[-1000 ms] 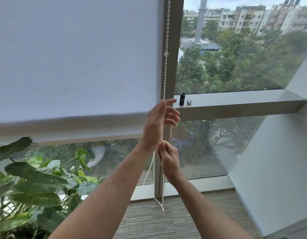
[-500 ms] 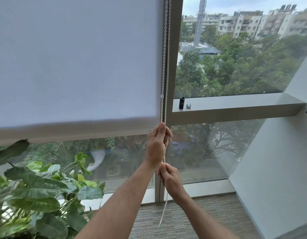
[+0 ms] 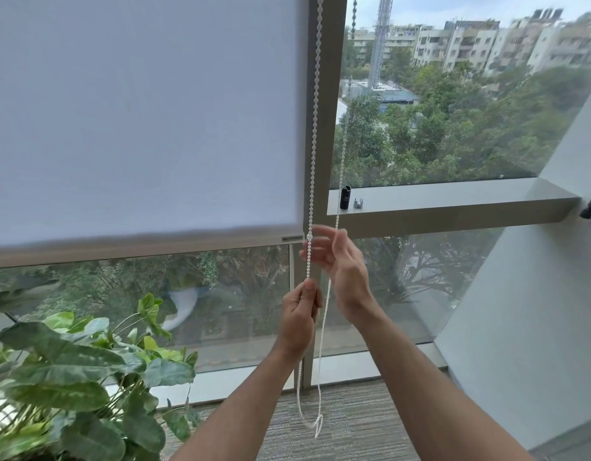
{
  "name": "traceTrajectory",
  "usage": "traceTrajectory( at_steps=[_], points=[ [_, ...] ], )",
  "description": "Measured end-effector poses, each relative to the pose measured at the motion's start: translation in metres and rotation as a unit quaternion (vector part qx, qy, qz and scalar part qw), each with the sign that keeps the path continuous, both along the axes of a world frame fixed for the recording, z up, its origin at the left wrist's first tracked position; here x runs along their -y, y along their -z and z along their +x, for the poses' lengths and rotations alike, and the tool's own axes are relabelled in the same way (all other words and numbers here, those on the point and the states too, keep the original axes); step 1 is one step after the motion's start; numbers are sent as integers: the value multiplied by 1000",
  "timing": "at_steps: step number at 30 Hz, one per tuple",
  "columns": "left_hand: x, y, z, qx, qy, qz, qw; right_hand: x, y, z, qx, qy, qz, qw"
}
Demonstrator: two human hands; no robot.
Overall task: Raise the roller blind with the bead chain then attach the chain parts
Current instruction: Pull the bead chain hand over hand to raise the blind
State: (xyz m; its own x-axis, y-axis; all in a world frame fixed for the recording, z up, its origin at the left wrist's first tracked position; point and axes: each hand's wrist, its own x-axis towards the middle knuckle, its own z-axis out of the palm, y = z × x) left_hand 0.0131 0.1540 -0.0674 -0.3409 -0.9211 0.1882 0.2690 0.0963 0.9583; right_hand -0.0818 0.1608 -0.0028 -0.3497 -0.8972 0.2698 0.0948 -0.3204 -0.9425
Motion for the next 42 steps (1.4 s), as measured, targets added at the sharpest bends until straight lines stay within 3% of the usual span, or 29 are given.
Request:
traceTrajectory(
  at_steps=[3,6,11,17,22,25,31,42],
  points=[
    [-2,-2,-2,10,8,-1,1000,8,-40,12,1,-35,-63,997],
    [-4,1,-5,14,14,-1,1000,18,-60,22,-18,6,-90,996],
    [2,13,-3,54,17,-42,998,17,-47,30,-77,64,-130,986],
    [6,44,18,168,24,-129,977,12,-38,23,-84,95,-135,983],
    [26,9,12,105,-88,-133,982,11,-36,25,-102,111,-123,981],
    [39,-34,5,49,-104,-145,983,8,-22,31,-103,101,-113,983],
    [43,-110,-2,-48,-50,-162,984,2,3,35,-125,111,-79,983],
    [33,-153,-20,-95,28,-190,977,-22,83,29,-167,90,14,982]
  ],
)
